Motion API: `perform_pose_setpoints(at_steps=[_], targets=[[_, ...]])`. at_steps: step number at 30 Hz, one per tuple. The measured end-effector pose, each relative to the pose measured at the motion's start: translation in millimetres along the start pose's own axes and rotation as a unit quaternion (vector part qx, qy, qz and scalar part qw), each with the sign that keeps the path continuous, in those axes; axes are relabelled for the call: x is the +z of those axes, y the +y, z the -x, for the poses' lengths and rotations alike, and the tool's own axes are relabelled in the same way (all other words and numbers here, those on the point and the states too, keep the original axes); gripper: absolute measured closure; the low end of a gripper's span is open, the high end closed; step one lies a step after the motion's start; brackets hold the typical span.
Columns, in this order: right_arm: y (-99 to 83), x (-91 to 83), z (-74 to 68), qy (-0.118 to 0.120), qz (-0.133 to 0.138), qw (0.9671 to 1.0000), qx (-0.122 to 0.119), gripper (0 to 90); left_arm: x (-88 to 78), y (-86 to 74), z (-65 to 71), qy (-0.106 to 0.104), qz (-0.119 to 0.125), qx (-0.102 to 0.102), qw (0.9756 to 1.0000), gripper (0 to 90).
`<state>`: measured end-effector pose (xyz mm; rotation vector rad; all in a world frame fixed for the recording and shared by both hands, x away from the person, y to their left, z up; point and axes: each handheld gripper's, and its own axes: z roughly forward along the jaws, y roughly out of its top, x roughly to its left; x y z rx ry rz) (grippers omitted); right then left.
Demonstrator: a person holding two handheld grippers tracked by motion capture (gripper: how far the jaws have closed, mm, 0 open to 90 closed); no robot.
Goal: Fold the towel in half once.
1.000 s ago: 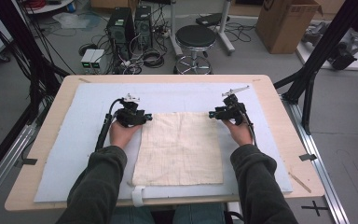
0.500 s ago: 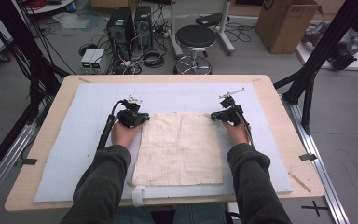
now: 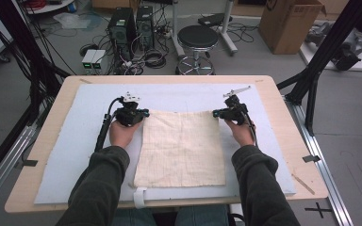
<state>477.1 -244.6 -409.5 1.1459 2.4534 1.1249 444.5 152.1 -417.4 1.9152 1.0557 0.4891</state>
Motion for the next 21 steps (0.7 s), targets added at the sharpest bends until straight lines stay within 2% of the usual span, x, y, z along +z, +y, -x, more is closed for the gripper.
perform_pose_setpoints(at_steps=[2, 11, 15, 18, 21], targets=[[1.0, -6.8, -0.9, 0.008, 0.017, 0.9998, 0.004, 86.2, -4.2, 2.3, 2.2, -0.002, 0.004, 0.006, 1.0000, 87.8], [-2.5, -32.4, -7.2, 0.024, 0.060, 0.9978, -0.017, 86.2, -25.8, 1.1, 9.6, -0.015, 0.037, 0.021, 0.9990, 87.7], [-10.8, -37.9, -11.1, 0.036, 0.062, 0.9973, -0.017, 86.2, -35.5, -3.7, 13.7, -0.022, 0.048, 0.023, 0.9983, 87.7], [-10.6, -41.5, -17.2, 0.046, 0.066, 0.9965, -0.024, 86.2, -41.9, -7.6, 17.5, -0.024, 0.042, 0.034, 0.9982, 87.7], [-10.0, -46.2, -24.0, 0.061, 0.065, 0.9954, -0.035, 86.2, -49.5, -12.5, 21.9, -0.030, 0.054, 0.033, 0.9975, 87.7]])
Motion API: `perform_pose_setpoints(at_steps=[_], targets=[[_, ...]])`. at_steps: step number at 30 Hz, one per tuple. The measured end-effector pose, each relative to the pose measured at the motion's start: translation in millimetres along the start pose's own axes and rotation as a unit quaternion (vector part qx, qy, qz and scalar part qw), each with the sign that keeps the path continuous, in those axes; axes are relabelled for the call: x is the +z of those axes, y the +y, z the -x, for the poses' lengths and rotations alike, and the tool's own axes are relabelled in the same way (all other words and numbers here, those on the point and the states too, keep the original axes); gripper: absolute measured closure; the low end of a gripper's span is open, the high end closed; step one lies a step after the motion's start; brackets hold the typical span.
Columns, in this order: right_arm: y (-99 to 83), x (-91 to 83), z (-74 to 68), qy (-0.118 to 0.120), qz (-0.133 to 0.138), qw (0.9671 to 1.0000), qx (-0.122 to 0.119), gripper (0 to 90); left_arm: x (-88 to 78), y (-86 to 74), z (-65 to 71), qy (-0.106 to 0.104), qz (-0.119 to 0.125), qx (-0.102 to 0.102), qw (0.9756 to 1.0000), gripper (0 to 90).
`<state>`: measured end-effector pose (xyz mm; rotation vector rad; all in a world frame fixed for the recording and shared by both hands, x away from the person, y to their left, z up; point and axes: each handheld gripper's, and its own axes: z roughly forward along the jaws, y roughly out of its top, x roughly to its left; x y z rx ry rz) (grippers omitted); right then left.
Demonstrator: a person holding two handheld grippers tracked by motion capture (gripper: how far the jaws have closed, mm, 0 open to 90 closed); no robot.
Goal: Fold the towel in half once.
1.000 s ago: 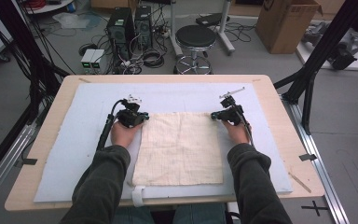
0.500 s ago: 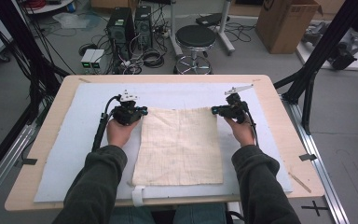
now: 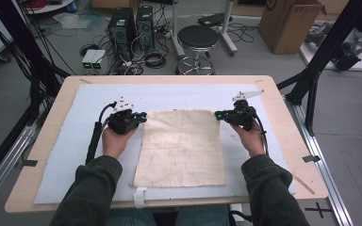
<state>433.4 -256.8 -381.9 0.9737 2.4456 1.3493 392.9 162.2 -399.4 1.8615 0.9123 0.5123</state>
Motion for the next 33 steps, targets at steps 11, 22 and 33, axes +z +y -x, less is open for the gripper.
perform_pose_setpoints(at_steps=[11, 22, 33], targets=[[-19.3, -12.5, -17.7, 0.013, -0.004, 0.9999, -0.008, 86.1, -24.2, -10.9, 14.8, -0.013, 0.009, 0.028, 0.9995, 87.7], [-40.9, -27.7, -39.0, 0.028, 0.001, 0.9994, -0.021, 86.1, -44.4, -34.2, 32.2, -0.028, -0.004, 0.059, 0.9979, 87.7], [-60.3, -35.4, -61.1, 0.044, -0.012, 0.9983, -0.038, 86.0, -64.7, -46.4, 49.5, -0.049, -0.004, 0.094, 0.9944, 87.6]])
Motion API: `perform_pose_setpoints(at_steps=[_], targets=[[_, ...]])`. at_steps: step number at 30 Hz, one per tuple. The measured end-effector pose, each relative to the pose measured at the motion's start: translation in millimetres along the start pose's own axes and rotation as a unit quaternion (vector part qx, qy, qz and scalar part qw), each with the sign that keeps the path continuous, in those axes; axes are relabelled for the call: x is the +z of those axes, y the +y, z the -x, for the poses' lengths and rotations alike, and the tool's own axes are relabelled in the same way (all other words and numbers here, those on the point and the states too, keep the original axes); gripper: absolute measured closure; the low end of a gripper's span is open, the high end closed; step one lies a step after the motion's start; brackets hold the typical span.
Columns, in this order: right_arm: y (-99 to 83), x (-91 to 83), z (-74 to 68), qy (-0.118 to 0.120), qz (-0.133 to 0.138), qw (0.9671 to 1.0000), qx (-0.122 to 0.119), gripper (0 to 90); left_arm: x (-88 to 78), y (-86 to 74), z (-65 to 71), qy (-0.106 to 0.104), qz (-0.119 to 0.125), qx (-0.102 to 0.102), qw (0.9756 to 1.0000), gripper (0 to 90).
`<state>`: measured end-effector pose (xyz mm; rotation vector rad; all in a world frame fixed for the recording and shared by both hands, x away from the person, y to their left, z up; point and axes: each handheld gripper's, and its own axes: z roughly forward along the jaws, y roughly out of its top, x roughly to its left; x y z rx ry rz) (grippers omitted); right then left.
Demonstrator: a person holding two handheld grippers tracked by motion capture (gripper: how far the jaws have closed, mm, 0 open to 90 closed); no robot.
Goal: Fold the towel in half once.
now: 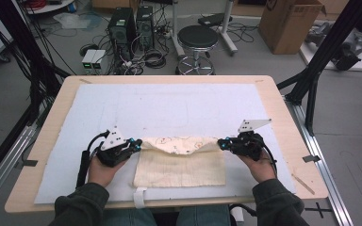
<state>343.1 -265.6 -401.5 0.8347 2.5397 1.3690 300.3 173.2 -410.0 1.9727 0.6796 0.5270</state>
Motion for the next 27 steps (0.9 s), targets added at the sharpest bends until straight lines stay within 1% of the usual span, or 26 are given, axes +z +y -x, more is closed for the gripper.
perform_pose_setpoints(at_steps=[1, 3, 5, 7, 8, 11, 12, 14, 16, 18, 20, 25, 27], targets=[[-0.9, -0.8, -3.0, 0.002, -0.002, 1.0000, 0.001, 85.9, -1.1, -1.8, 1.6, -0.005, 0.001, 0.001, 1.0000, 87.6], [-3.5, -2.1, -7.4, 0.011, -0.002, 0.9999, -0.002, 85.8, -3.5, -5.8, 4.2, -0.007, -0.001, 0.001, 1.0000, 87.5], [-6.8, -3.5, -11.1, 0.014, -0.002, 0.9999, -0.005, 85.8, -6.4, -10.8, 7.5, -0.011, -0.005, 0.002, 0.9999, 87.6], [-10.8, -5.2, -14.0, 0.018, -0.004, 0.9998, -0.001, 85.8, -9.4, -15.4, 10.6, -0.017, -0.006, 0.004, 0.9998, 87.6], [-13.0, -5.7, -15.1, 0.020, 0.000, 0.9998, 0.001, 85.8, -10.4, -16.7, 11.4, -0.017, -0.008, 0.005, 0.9998, 87.6], [-16.8, -6.4, -17.6, 0.023, 0.003, 0.9997, 0.003, 85.8, -14.1, -21.0, 14.8, -0.025, -0.007, -0.001, 0.9997, 87.6], [-18.3, -6.9, -19.0, 0.025, 0.003, 0.9997, 0.004, 85.8, -14.8, -22.1, 16.5, -0.026, -0.005, -0.006, 0.9996, 87.6], [-20.8, -7.4, -22.0, 0.032, 0.004, 0.9994, 0.010, 85.8, -17.1, -23.7, 19.2, -0.028, -0.004, -0.005, 0.9996, 87.6], [-23.2, -7.9, -24.6, 0.033, 0.005, 0.9994, 0.005, 85.8, -19.5, -25.2, 22.9, -0.029, -0.001, -0.007, 0.9996, 87.6], [-25.7, -9.1, -27.5, 0.037, 0.007, 0.9993, 0.006, 85.8, -22.8, -26.5, 26.5, -0.029, 0.003, -0.005, 0.9996, 87.5], [-27.8, -10.2, -31.4, 0.037, 0.002, 0.9993, 0.005, 85.8, -26.2, -27.7, 30.1, -0.031, 0.002, -0.002, 0.9995, 87.5], [-33.5, -10.3, -38.8, 0.040, -0.009, 0.9991, -0.006, 85.6, -34.1, -32.7, 40.8, -0.040, -0.010, 0.015, 0.9990, 87.5], [-36.2, -11.0, -40.6, 0.041, -0.012, 0.9991, -0.004, 85.6, -36.3, -34.6, 44.1, -0.041, -0.014, 0.020, 0.9989, 87.5]])
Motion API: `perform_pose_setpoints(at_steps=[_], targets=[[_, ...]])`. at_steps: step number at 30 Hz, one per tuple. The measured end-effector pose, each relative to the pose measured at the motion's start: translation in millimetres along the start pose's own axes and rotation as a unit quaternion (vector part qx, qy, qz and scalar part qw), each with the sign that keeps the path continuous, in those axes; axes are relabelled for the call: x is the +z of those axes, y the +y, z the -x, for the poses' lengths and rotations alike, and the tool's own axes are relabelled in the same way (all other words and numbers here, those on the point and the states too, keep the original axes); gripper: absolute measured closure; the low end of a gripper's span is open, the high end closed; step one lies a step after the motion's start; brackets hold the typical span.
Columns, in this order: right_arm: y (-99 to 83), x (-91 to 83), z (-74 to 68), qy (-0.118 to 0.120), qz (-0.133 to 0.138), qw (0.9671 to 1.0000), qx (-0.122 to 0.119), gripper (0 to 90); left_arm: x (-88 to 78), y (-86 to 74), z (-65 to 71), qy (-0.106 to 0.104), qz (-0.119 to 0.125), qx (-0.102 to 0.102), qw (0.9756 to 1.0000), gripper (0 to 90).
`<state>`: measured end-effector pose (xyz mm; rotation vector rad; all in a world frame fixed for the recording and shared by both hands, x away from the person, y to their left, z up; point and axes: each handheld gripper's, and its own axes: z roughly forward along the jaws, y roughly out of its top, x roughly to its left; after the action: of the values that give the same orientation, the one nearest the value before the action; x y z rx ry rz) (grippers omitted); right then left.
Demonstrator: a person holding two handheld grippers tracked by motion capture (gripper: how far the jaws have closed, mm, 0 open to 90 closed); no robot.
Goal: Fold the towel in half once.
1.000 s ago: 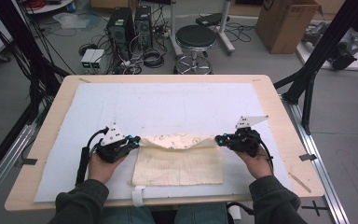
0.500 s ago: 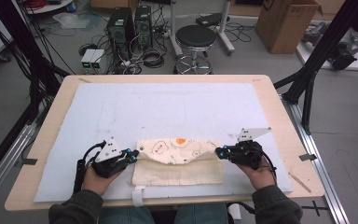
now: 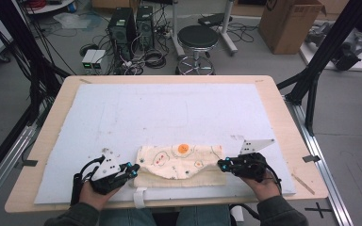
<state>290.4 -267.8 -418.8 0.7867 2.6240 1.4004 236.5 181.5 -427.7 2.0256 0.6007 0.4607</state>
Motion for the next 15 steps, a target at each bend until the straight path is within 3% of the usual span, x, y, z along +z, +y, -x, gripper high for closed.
perform_pose_setpoints(at_steps=[8, 9, 11, 15], targets=[[-10.5, -1.4, -6.5, 0.001, -0.012, 0.9999, -0.004, 85.1, -2.3, -2.9, 5.6, -0.009, -0.006, 0.000, 0.9999, 86.4], [-11.3, -1.7, -7.7, -0.001, -0.016, 0.9999, -0.002, 84.5, -2.3, -2.8, 5.6, -0.011, -0.009, -0.002, 0.9999, 84.0], [-12.3, -2.0, -8.2, 0.000, -0.019, 0.9998, -0.007, 82.2, -3.6, -2.8, 5.8, -0.016, -0.012, -0.010, 0.9998, 70.1], [-12.0, -8.5, -10.2, 0.018, -0.007, 0.9998, -0.011, 73.5, -10.4, -1.4, 5.7, -0.023, 0.000, -0.020, 0.9995, 58.0]])
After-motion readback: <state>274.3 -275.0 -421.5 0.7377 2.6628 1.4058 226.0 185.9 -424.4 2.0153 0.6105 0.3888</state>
